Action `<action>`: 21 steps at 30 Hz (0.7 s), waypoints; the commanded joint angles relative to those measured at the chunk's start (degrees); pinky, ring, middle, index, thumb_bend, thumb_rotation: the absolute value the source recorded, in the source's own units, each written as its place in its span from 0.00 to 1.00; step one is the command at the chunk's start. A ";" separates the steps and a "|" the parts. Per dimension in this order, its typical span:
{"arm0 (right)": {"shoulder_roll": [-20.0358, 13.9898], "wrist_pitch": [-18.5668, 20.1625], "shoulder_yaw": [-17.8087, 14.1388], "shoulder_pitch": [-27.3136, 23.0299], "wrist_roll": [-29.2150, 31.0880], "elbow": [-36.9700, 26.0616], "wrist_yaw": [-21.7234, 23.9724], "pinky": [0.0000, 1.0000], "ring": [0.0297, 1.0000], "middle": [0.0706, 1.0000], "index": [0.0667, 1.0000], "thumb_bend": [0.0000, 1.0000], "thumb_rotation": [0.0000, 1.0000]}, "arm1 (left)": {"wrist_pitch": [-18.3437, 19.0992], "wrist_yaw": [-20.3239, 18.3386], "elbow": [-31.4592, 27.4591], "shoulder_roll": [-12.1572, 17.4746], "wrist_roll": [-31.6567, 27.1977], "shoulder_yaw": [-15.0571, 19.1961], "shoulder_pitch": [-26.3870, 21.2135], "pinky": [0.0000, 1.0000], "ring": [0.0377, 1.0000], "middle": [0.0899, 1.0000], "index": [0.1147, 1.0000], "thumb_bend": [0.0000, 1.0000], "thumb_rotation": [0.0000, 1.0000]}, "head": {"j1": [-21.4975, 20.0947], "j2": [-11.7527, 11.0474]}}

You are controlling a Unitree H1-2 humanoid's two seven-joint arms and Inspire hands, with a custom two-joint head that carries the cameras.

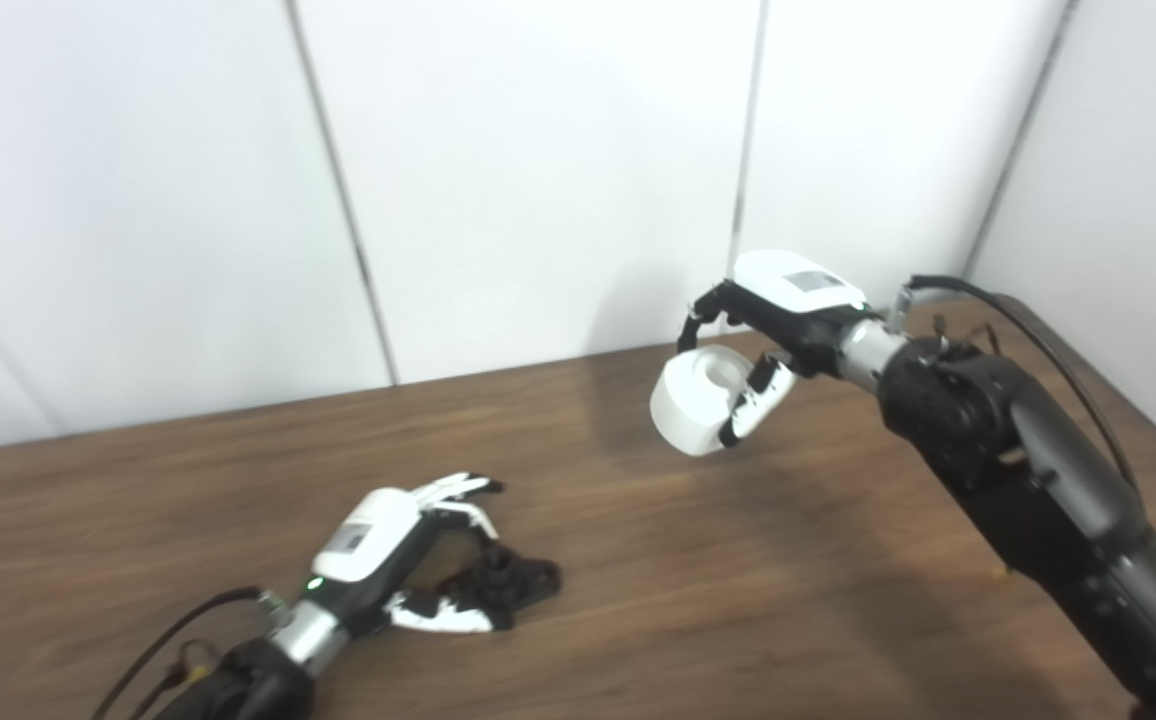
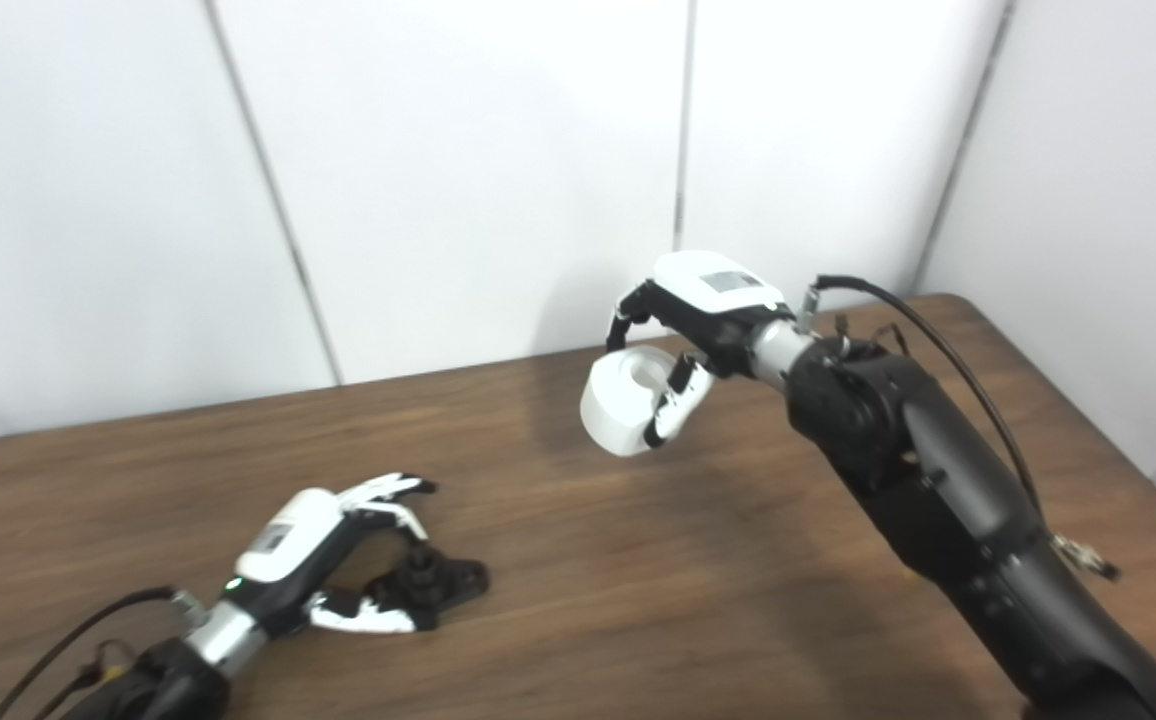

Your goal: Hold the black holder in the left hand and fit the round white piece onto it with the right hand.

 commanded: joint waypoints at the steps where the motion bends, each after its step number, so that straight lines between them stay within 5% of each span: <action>1: -1.10 -1.10 -0.75 -1.69 0.22 -1.83 -0.20 0.69 0.76 0.71 0.44 0.52 0.13 | 3.36 -6.08 1.07 0.15 2.98 -1.68 3.28 0.84 0.91 0.87 0.42 0.52 0.07 | 0.96 0.37; 13: 2.03 4.63 1.08 -1.56 -1.97 -7.75 5.73 0.73 0.79 0.74 0.44 0.52 0.13 | 7.71 -8.79 -0.99 -1.58 3.34 -0.98 3.15 0.83 0.92 0.87 0.42 0.52 0.07 | 5.55 1.66; 21: 4.46 3.60 2.06 -1.69 -1.29 -8.13 6.60 0.70 0.80 0.74 0.44 0.52 0.13 | 8.41 -8.59 -0.56 -2.45 4.87 -1.03 2.58 0.80 0.92 0.86 0.42 0.52 0.07 | 7.45 2.40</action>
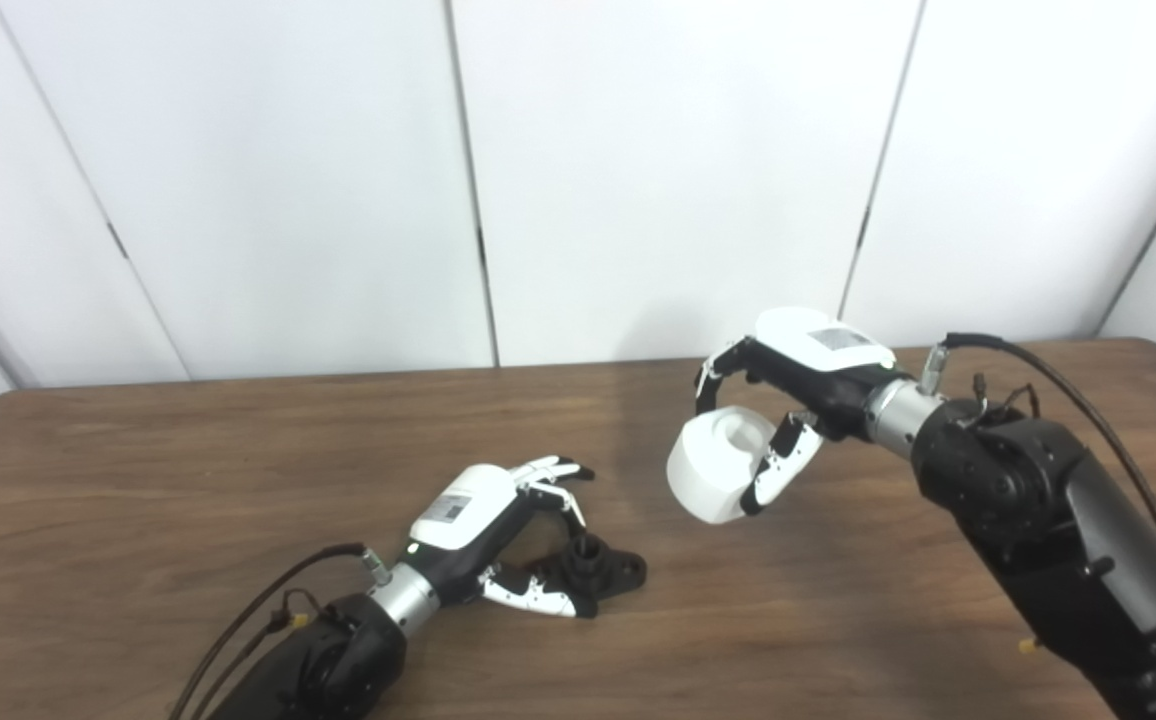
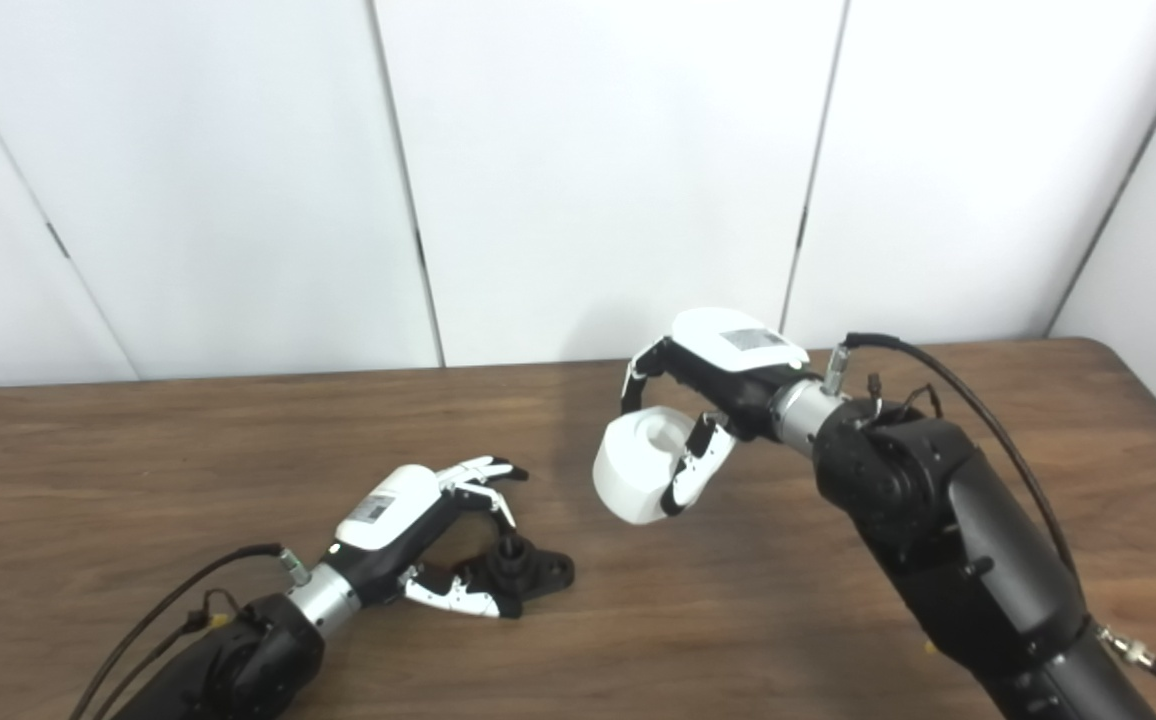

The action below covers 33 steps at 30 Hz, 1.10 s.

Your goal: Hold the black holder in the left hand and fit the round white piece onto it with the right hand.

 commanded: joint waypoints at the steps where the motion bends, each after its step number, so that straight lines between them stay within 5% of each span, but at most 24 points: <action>1: 0.12 -0.37 -1.12 -2.53 1.16 -2.20 -0.49 0.72 0.80 0.74 0.44 0.52 0.13 | 3.55 -5.56 2.37 -0.16 3.36 -2.29 2.28 0.80 0.91 0.86 0.42 0.52 0.08 | 0.43 0.14; 33: 5.71 -0.24 2.45 -6.02 4.20 -3.50 2.09 0.76 0.81 0.75 0.44 0.52 0.13 | 5.21 -5.52 2.77 -1.89 4.04 -2.46 1.83 0.85 0.92 0.87 0.42 0.52 0.07 | 2.62 1.70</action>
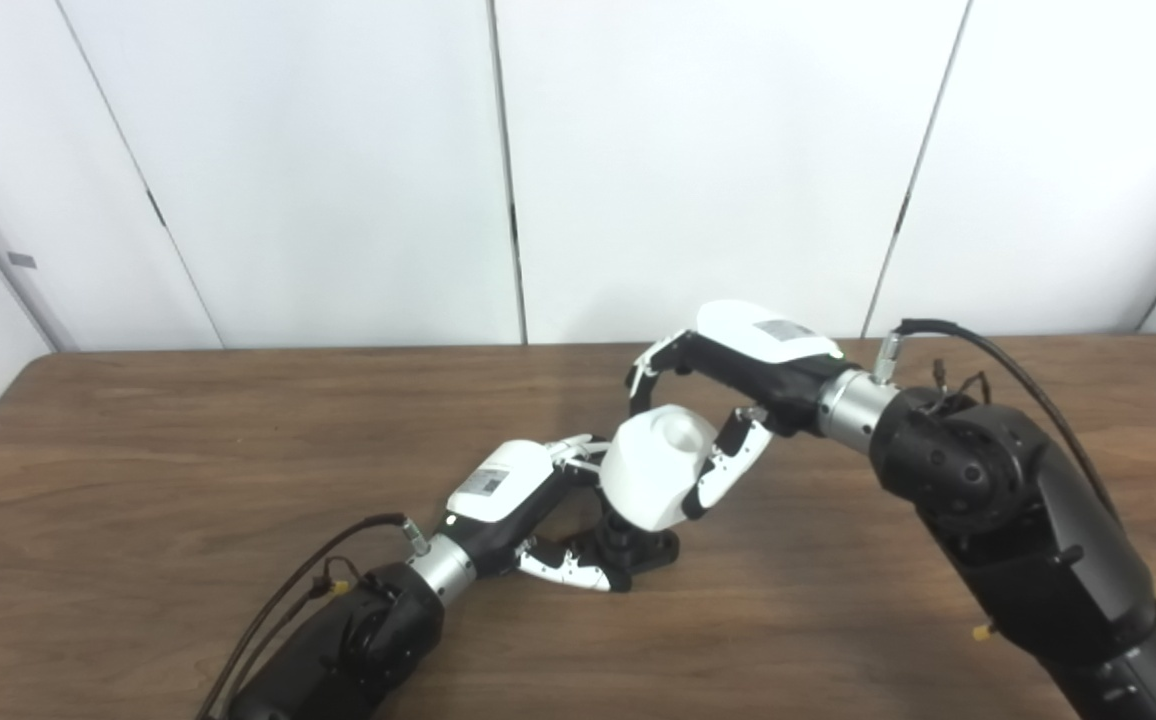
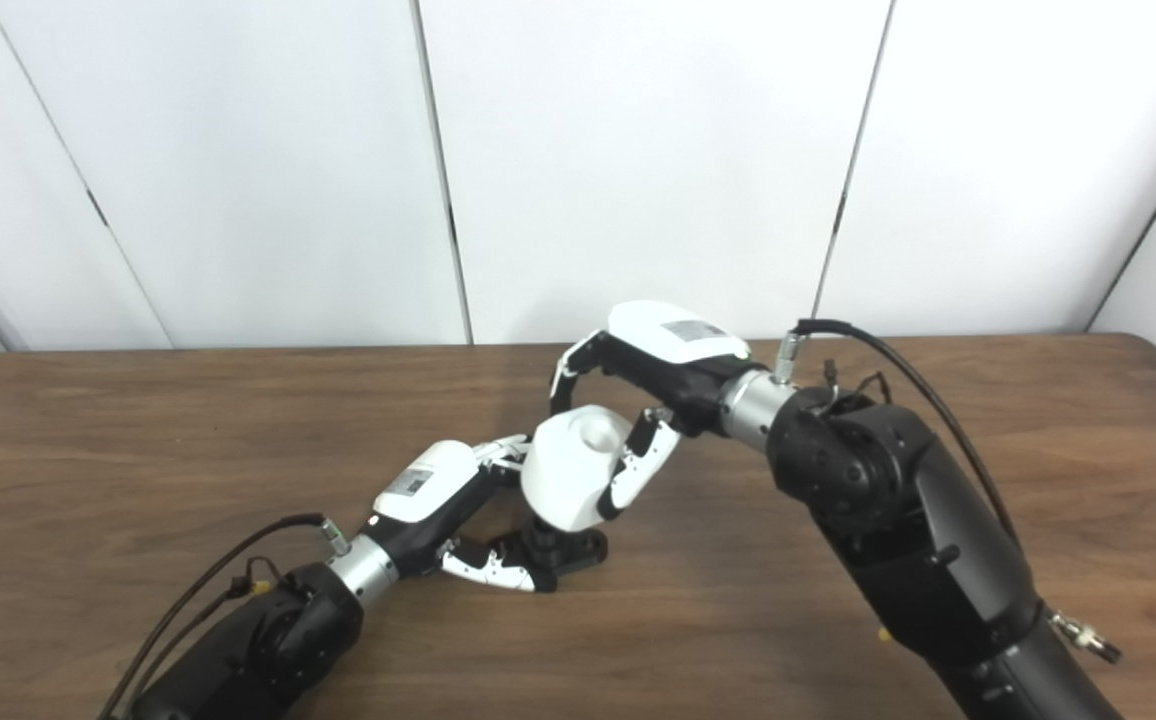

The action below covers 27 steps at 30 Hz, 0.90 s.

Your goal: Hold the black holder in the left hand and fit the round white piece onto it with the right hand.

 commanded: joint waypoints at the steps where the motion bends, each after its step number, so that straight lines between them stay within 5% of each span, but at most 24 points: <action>1: 0.14 -0.17 -0.58 -3.34 -0.34 -1.71 -0.46 0.76 0.81 0.75 0.44 0.52 0.13 | 3.15 -5.31 2.60 -0.33 3.24 -2.36 2.03 0.85 0.92 0.87 0.42 0.52 0.07 | 0.09 0.16; 27: 2.29 -2.24 1.16 -2.52 0.51 3.16 -1.59 0.74 0.80 0.75 0.44 0.52 0.13 | 3.82 -5.49 2.48 -1.06 2.69 -1.67 2.12 0.84 0.92 0.87 0.42 0.52 0.07 | 1.15 0.86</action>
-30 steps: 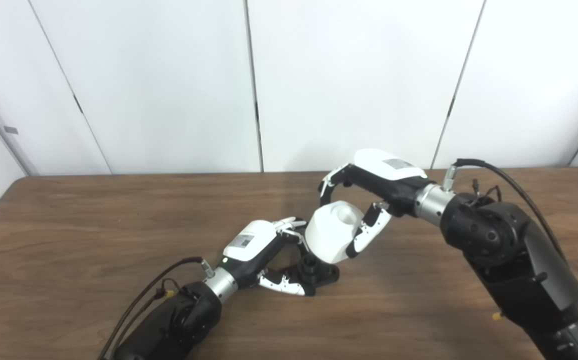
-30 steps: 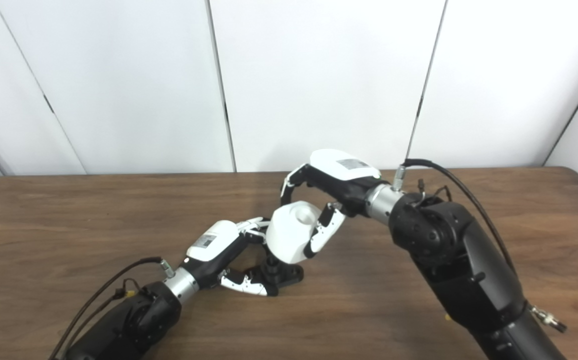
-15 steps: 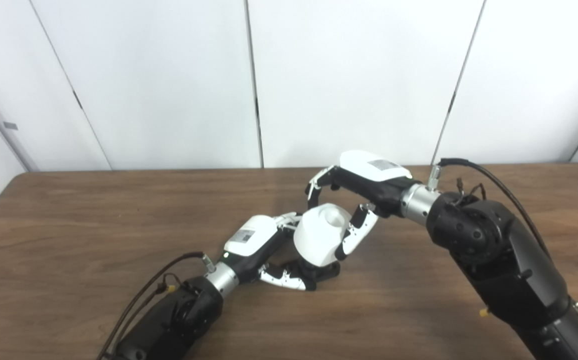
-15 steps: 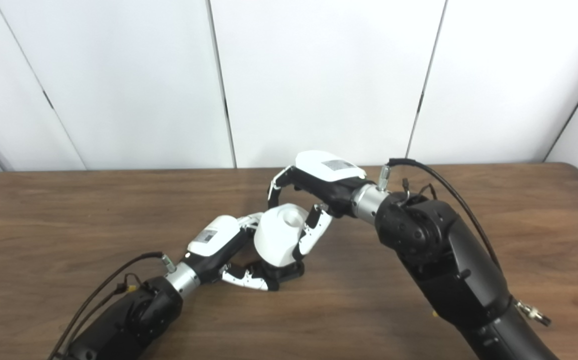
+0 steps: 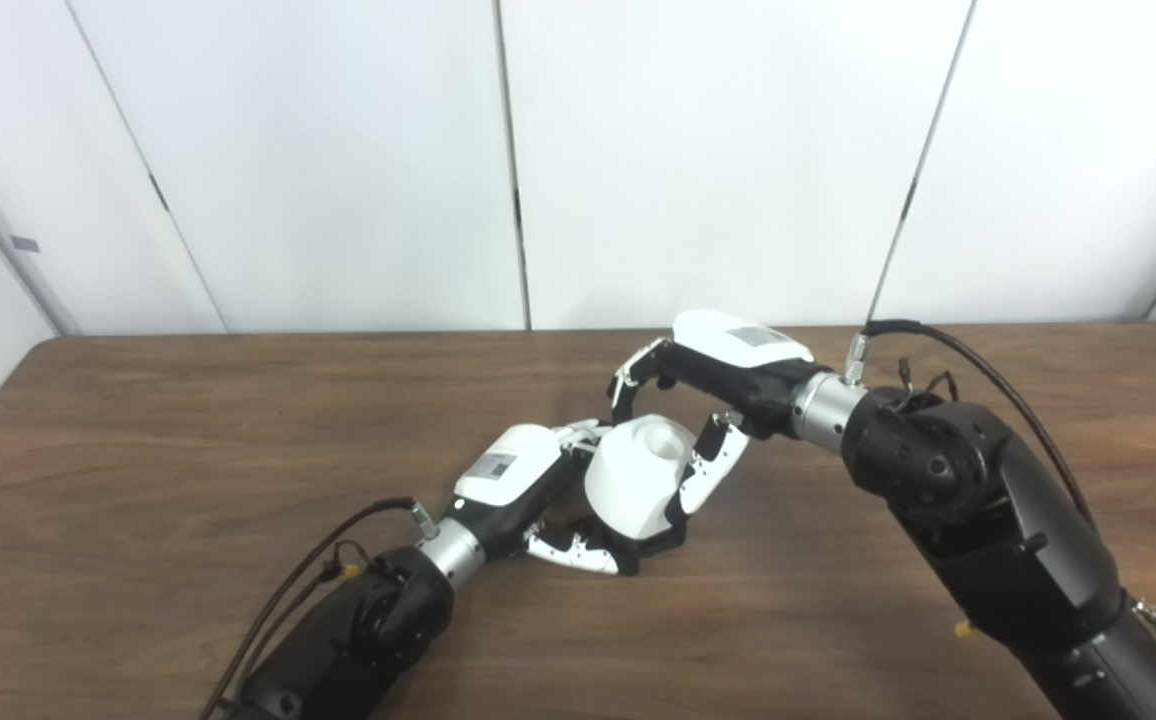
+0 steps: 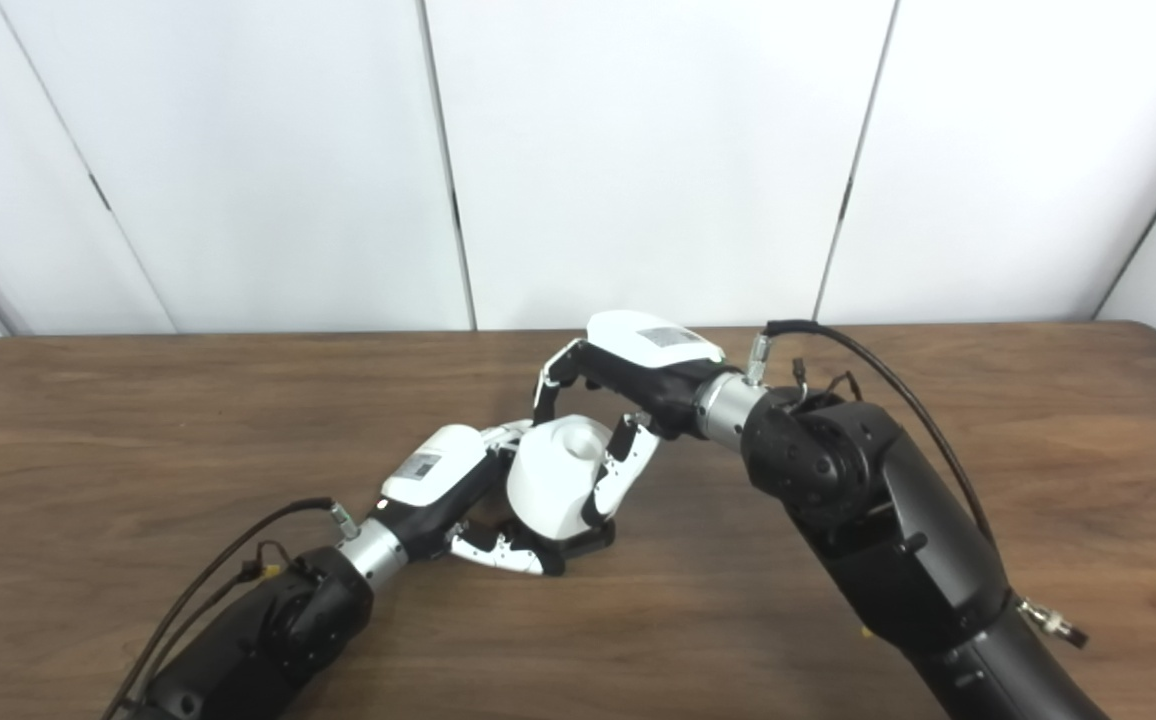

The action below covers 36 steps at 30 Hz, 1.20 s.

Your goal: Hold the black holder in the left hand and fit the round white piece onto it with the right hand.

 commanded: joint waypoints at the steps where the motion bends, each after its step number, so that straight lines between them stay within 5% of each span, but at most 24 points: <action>1: 0.40 -1.58 -0.56 -2.40 0.32 -0.39 -1.77 0.73 0.80 0.75 0.44 0.52 0.13 | 3.01 -5.57 2.51 -0.29 2.04 -1.98 2.13 0.84 0.92 0.87 0.42 0.52 0.07 | 0.01 0.07; 36: 3.43 -2.75 5.09 -1.86 -3.05 3.94 -1.51 0.71 0.79 0.76 0.44 0.52 0.13 | 4.25 -7.38 0.64 -0.38 1.42 -1.46 2.46 0.85 0.91 0.87 0.42 0.52 0.08 | -0.13 0.84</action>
